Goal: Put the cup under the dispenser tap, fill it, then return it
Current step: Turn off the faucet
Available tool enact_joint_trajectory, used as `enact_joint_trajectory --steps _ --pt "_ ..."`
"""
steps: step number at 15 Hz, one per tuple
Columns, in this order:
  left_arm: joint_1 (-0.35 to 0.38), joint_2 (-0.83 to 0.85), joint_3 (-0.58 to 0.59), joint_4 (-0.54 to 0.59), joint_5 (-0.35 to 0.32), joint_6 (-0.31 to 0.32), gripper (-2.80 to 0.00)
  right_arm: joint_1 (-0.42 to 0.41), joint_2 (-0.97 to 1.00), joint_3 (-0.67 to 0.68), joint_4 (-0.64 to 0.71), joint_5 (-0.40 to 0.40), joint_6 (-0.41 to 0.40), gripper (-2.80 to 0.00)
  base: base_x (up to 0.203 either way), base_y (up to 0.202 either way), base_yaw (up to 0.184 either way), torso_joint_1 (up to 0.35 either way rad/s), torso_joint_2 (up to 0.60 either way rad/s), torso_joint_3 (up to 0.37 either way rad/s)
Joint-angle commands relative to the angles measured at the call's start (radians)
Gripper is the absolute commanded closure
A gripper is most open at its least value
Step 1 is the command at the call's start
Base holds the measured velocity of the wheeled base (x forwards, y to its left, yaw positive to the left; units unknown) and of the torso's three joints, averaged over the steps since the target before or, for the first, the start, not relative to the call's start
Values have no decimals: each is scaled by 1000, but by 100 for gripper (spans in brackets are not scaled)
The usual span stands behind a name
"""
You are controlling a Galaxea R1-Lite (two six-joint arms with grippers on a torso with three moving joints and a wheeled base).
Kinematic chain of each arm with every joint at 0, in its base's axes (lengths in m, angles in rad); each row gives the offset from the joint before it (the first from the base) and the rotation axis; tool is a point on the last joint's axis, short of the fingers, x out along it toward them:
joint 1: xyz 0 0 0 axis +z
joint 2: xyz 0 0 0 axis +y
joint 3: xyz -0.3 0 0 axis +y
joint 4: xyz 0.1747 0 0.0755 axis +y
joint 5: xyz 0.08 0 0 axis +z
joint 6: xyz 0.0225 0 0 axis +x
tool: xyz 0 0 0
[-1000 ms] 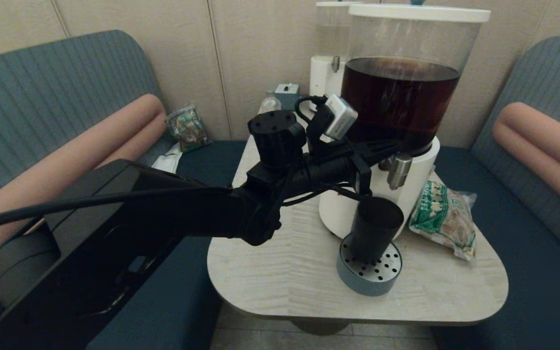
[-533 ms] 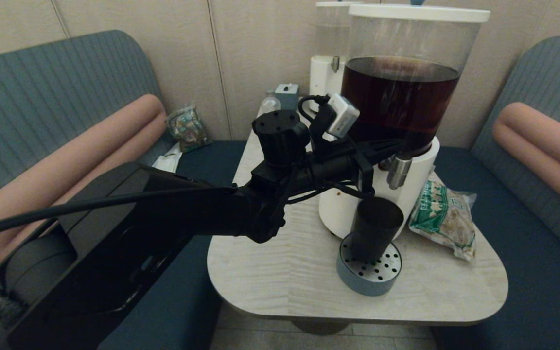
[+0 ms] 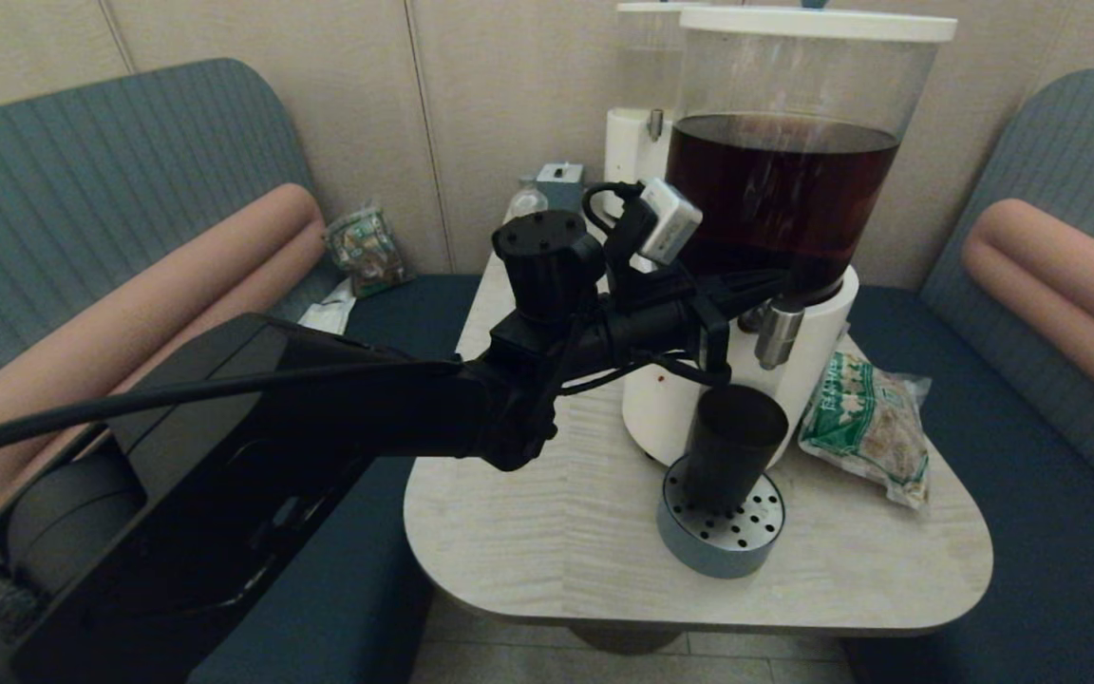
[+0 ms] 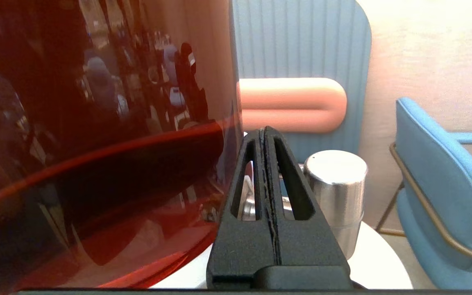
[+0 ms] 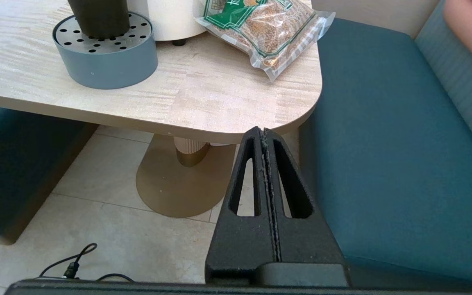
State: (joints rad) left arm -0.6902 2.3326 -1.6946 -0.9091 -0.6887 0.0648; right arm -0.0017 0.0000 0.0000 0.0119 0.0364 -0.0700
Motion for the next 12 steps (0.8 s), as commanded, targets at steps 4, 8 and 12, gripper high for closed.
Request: enact_joint_trajectory --steps 4,8,12 --pt "0 -207 20 63 1 -34 0 0 2 0 0 0 -1 0 0 0 0 0 0 0" --pt "2 -352 165 92 10 -35 0 0 2 0 0 0 -1 0 0 0 0 0 0 0" --pt "34 -497 462 68 17 -20 0 0 2 0 0 0 -1 0 0 0 0 0 0 0"
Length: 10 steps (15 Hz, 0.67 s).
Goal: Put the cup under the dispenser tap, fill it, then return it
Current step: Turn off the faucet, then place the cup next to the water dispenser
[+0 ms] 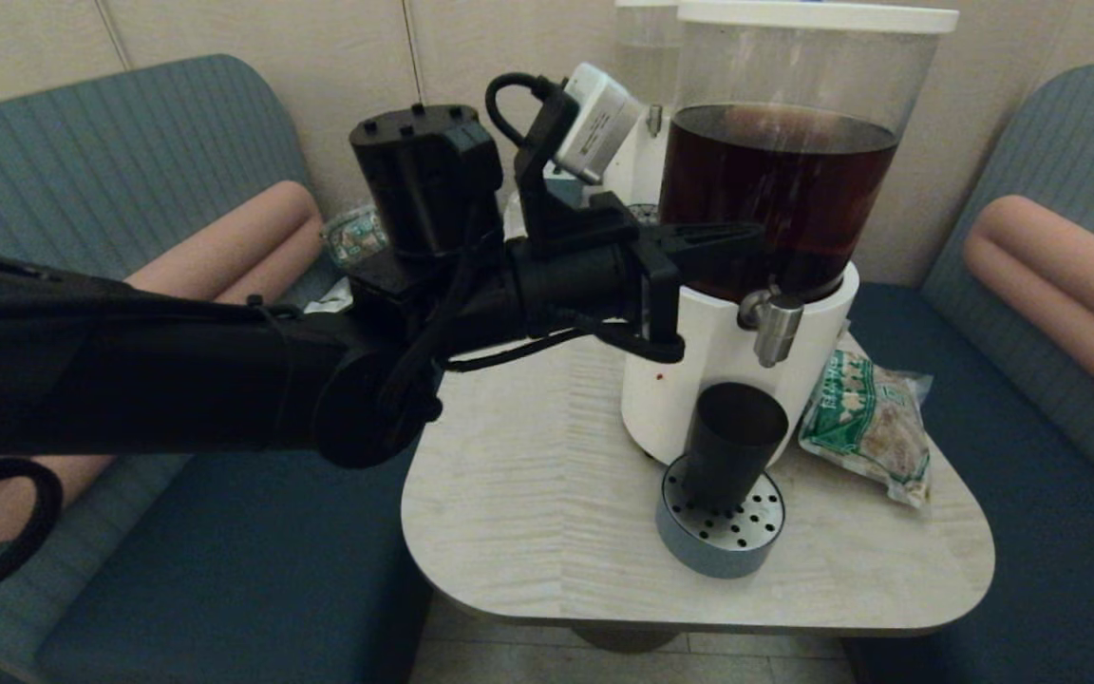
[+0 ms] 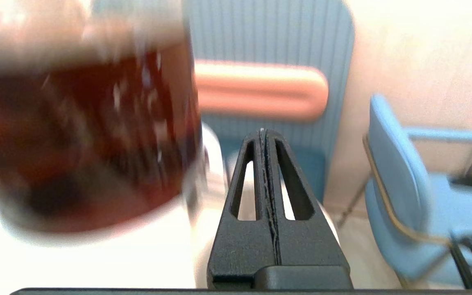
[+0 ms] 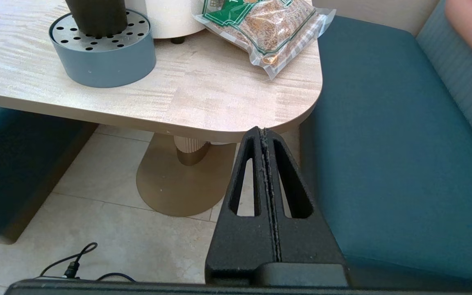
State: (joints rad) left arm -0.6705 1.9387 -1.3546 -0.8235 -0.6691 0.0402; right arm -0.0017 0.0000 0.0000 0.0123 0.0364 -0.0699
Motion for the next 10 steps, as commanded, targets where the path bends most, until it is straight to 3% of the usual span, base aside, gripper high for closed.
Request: enact_joint_trajectory --steps 1,2,3,5,6,7,10 --pt "30 -132 217 -38 -2 13 0 0 2 0 0 0 -1 0 0 0 0 0 0 0" --pt "47 -157 320 -68 -2 23 0 0 2 0 0 0 -1 0 0 0 0 0 0 0" --pt "66 -172 413 -107 -2 37 -280 0 2 0 0 0 -1 0 0 0 0 0 0 0" --pt "126 -182 585 -193 -17 94 -280 0 2 0 0 0 -1 0 0 0 0 0 0 0" --pt "159 -173 631 -223 -36 153 -280 0 2 0 0 0 -1 0 0 0 0 0 0 0" --pt "173 -153 642 -239 -50 187 -280 0 2 0 0 0 -1 0 0 0 0 0 0 0" --pt "173 -89 640 -272 -61 198 -280 0 2 0 0 0 -1 0 0 0 0 0 0 0"
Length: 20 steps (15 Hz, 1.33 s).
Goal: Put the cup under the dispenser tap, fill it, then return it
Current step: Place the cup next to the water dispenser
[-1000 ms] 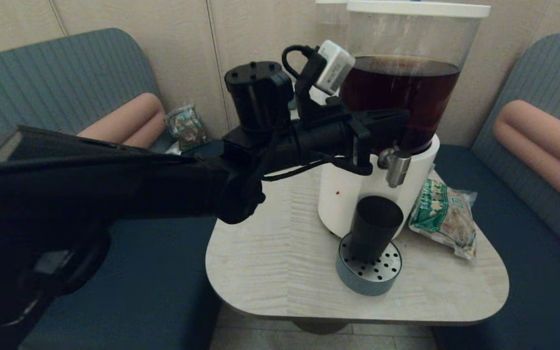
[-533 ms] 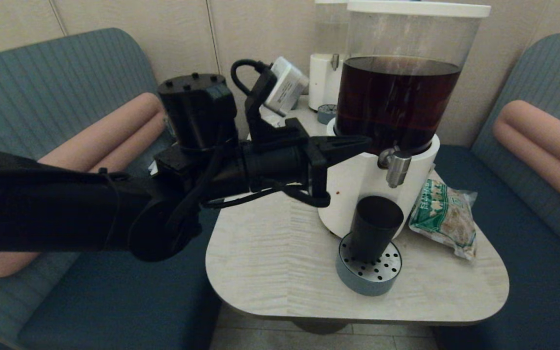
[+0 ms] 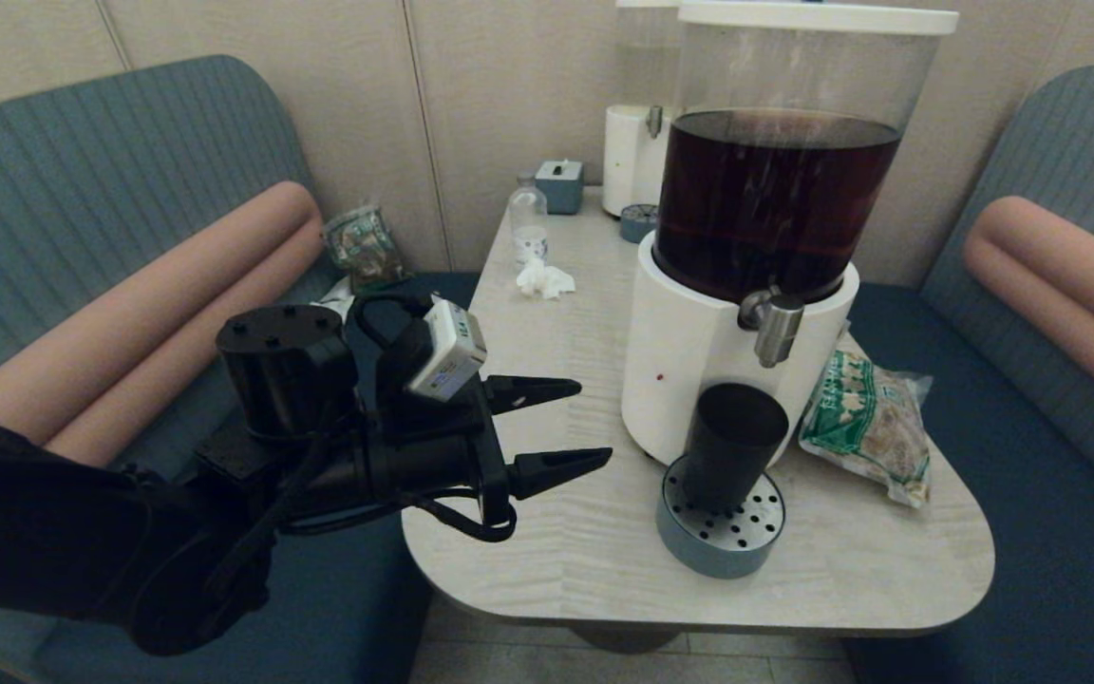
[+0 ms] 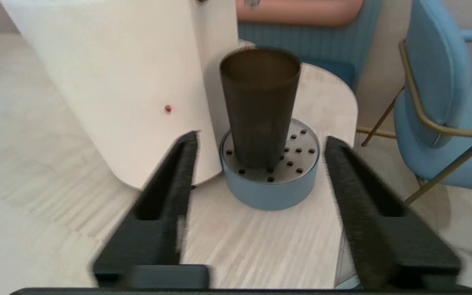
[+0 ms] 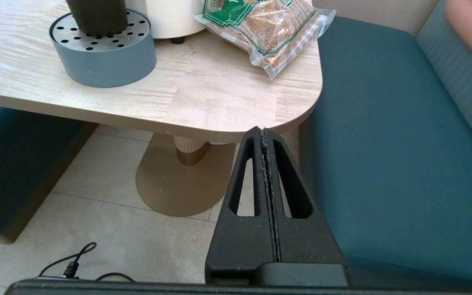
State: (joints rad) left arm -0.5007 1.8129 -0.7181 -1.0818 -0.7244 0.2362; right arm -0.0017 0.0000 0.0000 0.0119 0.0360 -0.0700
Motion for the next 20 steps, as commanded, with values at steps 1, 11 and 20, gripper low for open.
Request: enact_joint_trajectory --steps 1,11,20 --pt "4 60 -3 -18 -13 4 -280 0 2 0 0 1 -1 0 0 0 0 0 0 0" --pt "-82 277 -163 -17 -19 17 -280 0 2 0 0 1 -1 0 0 0 0 0 0 0" --pt "-151 401 -311 -21 11 -16 -280 0 2 0 0 1 -1 0 0 0 0 0 0 0"
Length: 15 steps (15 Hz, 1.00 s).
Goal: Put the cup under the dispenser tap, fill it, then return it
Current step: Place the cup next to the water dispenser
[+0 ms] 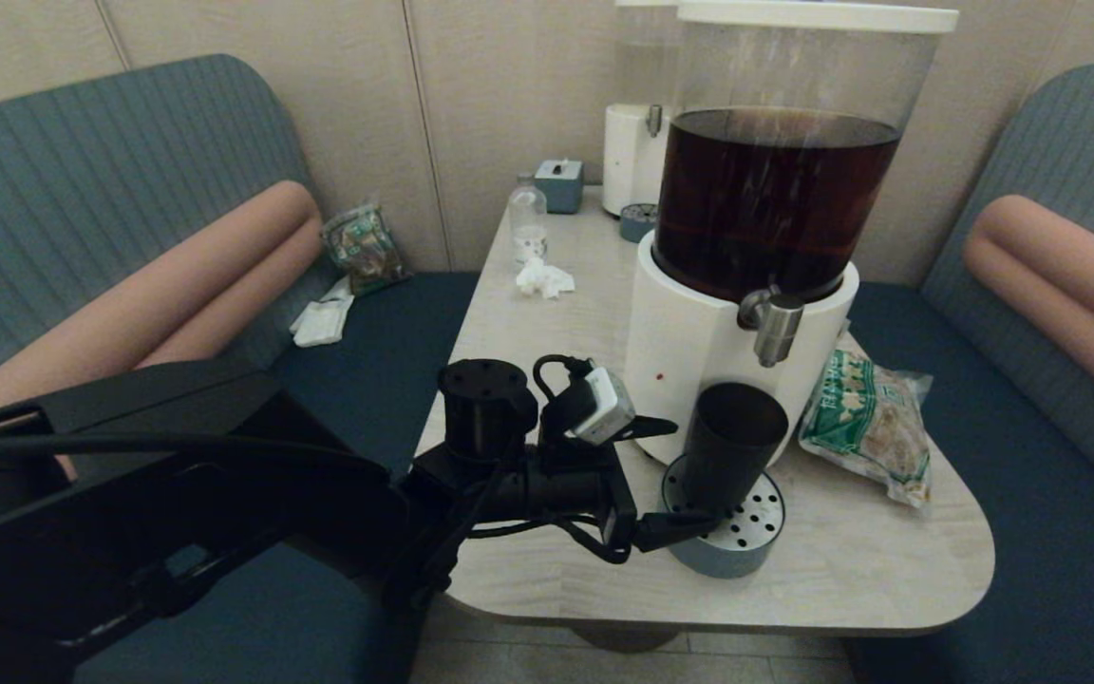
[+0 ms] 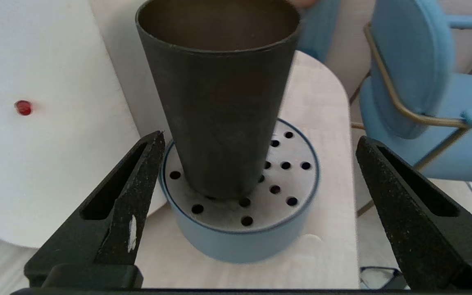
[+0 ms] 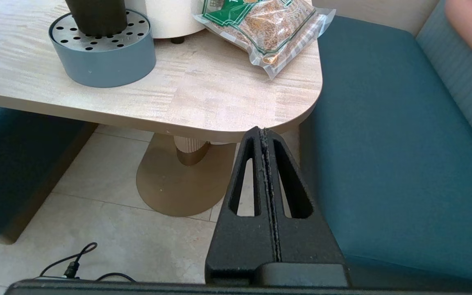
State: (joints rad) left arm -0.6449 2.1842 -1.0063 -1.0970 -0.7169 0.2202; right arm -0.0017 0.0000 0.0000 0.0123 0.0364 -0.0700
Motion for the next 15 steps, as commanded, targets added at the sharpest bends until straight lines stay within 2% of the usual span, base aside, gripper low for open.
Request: enact_joint_trajectory --steps 1,15 --pt "-8 40 -40 -5 9 -1 -280 -1 2 0 0 0 -1 0 0 0 0 0 0 0" --pt "-21 178 -238 -24 57 -42 -280 0 2 0 0 0 -1 0 0 0 0 0 0 0"
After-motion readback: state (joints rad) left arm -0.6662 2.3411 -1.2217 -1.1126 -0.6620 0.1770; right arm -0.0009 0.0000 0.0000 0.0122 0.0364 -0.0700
